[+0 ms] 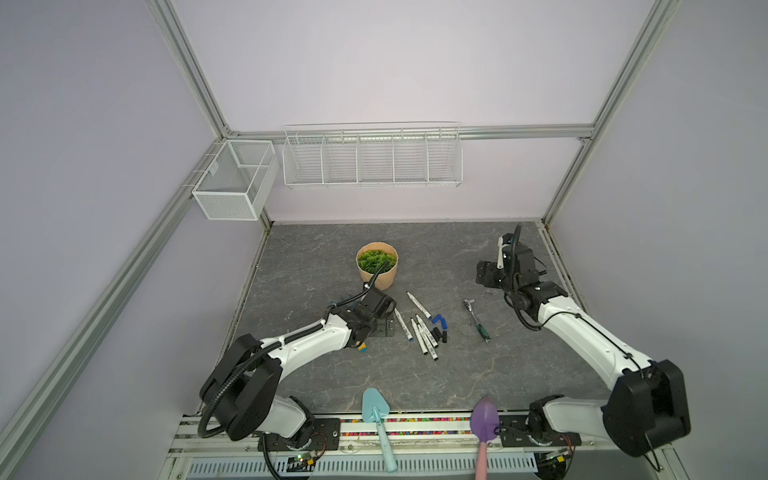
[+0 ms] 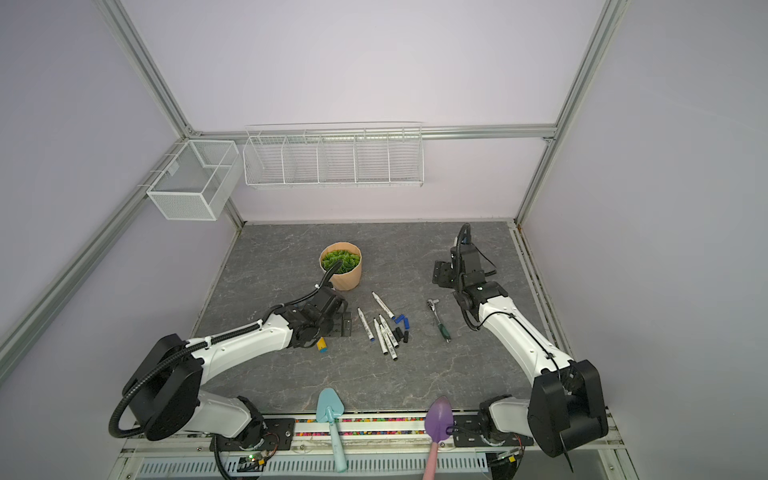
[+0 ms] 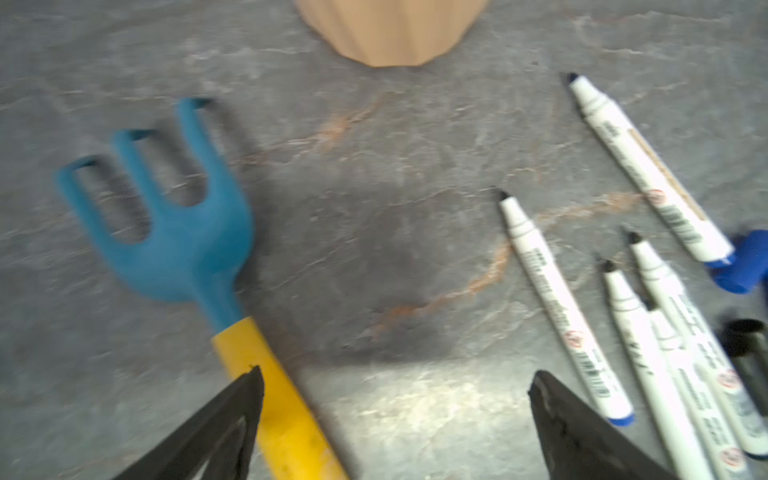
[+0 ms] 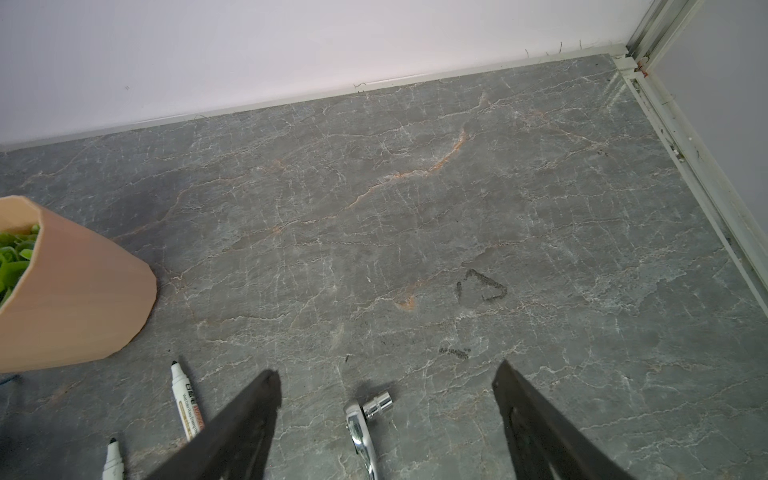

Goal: Insert the pens into the pen caps
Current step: 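Reach the left gripper down and grasp a white marker by its barrel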

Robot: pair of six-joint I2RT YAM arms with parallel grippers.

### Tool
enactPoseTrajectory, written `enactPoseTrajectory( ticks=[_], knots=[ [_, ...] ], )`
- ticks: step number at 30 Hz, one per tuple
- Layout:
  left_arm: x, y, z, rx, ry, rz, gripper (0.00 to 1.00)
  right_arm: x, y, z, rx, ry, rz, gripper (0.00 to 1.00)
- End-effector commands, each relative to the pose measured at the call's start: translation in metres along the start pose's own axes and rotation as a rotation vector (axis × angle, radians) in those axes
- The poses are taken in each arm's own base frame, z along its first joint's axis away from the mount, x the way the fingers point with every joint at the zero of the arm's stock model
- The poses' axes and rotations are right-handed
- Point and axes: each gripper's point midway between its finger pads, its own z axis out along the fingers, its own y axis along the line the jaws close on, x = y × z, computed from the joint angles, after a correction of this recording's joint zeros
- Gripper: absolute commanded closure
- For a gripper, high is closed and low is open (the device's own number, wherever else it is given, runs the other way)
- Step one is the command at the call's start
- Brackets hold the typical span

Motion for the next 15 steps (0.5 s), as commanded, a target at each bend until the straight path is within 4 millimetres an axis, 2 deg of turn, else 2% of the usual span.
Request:
enactPoseTrajectory(
  ticks=[1, 8, 11, 15],
  knots=[
    [-0.014, -0.038, 0.002, 0.118, 0.023, 0.054, 0.01, 0.008, 0.0, 0.0, -0.001, 0.017, -0.007, 0.15],
    [-0.012, -0.064, 0.029, 0.126, 0.1, 0.128, 0.04, 0.011, -0.001, 0.001, 0.005, 0.028, -0.018, 0.15],
    [-0.009, -0.063, 0.035, 0.088, 0.121, 0.138, 0.08, 0.012, -0.002, 0.0, 0.006, 0.029, -0.022, 0.15],
    [-0.002, -0.051, 0.043, 0.009, 0.145, 0.134, 0.12, 0.013, -0.003, -0.001, 0.005, 0.028, -0.024, 0.15]
  ],
)
